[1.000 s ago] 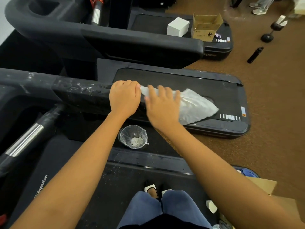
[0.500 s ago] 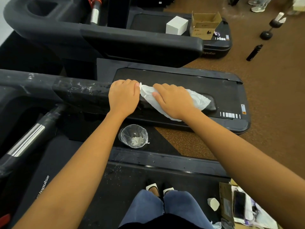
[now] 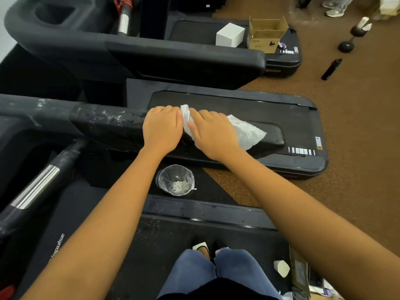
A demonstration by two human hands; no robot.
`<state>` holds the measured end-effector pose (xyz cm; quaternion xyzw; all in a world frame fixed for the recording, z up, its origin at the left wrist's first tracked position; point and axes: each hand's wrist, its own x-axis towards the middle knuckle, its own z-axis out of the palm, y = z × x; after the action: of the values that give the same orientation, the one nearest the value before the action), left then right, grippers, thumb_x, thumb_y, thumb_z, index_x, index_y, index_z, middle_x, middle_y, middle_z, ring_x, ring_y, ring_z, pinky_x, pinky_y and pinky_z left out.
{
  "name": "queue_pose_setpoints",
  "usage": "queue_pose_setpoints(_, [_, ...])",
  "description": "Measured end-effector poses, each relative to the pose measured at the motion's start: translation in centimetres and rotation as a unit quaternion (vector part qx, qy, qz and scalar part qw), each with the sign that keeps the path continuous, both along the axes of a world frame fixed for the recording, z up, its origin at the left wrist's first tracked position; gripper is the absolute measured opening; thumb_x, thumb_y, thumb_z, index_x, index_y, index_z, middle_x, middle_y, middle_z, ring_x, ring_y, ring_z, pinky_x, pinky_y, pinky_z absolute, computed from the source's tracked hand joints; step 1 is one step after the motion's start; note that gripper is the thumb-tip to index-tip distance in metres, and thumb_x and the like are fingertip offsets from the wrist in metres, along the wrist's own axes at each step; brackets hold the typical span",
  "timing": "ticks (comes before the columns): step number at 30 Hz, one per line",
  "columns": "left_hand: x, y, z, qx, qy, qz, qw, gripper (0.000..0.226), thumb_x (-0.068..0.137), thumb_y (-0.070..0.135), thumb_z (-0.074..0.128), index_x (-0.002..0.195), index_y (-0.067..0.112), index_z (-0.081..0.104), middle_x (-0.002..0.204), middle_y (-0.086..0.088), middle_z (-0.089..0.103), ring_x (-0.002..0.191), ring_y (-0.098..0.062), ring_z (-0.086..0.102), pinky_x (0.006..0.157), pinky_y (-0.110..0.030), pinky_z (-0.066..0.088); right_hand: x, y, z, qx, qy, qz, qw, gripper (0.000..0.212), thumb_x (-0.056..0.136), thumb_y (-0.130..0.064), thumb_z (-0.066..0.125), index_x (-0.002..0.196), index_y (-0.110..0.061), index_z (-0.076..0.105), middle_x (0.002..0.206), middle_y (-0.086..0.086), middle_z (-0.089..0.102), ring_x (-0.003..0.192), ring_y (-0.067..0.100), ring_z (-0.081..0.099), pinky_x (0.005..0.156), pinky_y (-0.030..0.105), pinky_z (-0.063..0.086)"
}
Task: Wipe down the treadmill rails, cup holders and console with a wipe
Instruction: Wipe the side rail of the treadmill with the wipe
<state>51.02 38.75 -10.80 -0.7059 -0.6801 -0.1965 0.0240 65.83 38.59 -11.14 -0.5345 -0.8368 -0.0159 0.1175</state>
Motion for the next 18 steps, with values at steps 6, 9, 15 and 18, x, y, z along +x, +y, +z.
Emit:
queue_pose_setpoints(6, [-0.4,0.3,-0.3,0.004,0.008,-0.026,1.000,0.044,0.101,0.024,0.028,0.101,0.015,0.071,0.092,-0.003,0.071,0.086,-0.022,0.062,0.084,-0.037,0.043,7.9,-1.3,-0.6,0.036,0.020,-0.140,0.989,0.031,0.096,-0.034,0.035,0.075,-0.014,0.046,0.072,0.004,0.053,0.069,0.029,0.053,0.069,0.039,0.041])
queue_pose_setpoints(9, [-0.2,0.4,-0.5,-0.002,0.014,-0.016,1.000,0.042,0.101,0.025,0.029,0.105,0.017,0.070,0.096,-0.001,0.071,0.090,-0.023,0.061,0.085,-0.037,0.042,5.0,-0.4,-0.5,0.035,0.008,-0.216,0.976,0.037,0.095,-0.034,0.030,0.071,-0.013,0.048,0.072,0.007,0.055,0.071,0.030,0.055,0.068,0.038,0.034])
queue_pose_setpoints(15, [-0.1,0.4,-0.7,-0.006,0.018,-0.008,1.000,0.042,0.100,0.024,0.027,0.085,0.014,0.065,0.075,0.000,0.062,0.072,-0.018,0.056,0.072,-0.033,0.038,-0.6,0.9,1.1,-0.032,-0.087,-0.039,0.995,0.010,0.094,-0.020,0.042,0.092,-0.015,0.050,0.078,0.003,0.044,0.066,0.026,0.044,0.059,0.035,0.030])
queue_pose_setpoints(18, [-0.2,0.4,-0.5,-0.003,0.018,-0.013,1.000,0.044,0.100,0.025,0.026,0.093,0.015,0.069,0.081,-0.001,0.066,0.076,-0.021,0.059,0.076,-0.035,0.040,2.0,0.3,0.4,-0.005,-0.032,-0.086,0.996,0.023,0.097,-0.029,0.038,0.081,-0.014,0.044,0.078,0.005,0.051,0.068,0.028,0.050,0.062,0.035,0.031])
